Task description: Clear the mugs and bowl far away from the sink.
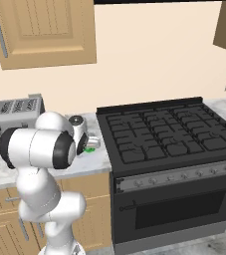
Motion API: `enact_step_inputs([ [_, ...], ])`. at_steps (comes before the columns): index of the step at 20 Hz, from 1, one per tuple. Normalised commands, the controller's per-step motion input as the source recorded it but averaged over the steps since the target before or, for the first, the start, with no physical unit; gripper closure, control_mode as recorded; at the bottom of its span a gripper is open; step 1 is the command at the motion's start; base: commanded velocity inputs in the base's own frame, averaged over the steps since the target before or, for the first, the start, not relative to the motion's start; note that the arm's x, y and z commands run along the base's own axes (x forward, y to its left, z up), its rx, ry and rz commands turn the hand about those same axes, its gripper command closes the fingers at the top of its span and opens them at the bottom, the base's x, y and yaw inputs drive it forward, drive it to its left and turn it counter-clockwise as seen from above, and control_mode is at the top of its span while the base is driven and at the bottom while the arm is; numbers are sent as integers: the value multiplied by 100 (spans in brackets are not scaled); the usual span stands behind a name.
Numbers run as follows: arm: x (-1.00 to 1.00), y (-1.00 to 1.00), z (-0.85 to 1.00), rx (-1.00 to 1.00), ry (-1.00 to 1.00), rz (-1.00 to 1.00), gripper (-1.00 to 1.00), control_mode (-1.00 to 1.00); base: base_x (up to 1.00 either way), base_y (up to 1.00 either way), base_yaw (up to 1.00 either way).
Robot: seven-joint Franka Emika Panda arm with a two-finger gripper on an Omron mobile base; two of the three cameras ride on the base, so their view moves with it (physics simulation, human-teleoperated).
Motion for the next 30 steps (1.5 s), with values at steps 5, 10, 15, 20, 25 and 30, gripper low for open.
enact_step_inputs([
  [5,-20,0,53,0,-15,3,-100,-100,0,0,0],
  [10,-12,2,52,0,-11,5,-100,-100,0,0,0],
  [15,-2,13,20,0,0,7,-100,-100,0,0,0],
  [20,2,14,0,0,24,5,-100,-100,0,0,0],
  [25,15,1,-9,0,41,0,-100,-100,0,0,0],
  [30,5,0,-18,-2,31,0,-100,-100,0,0,0],
])
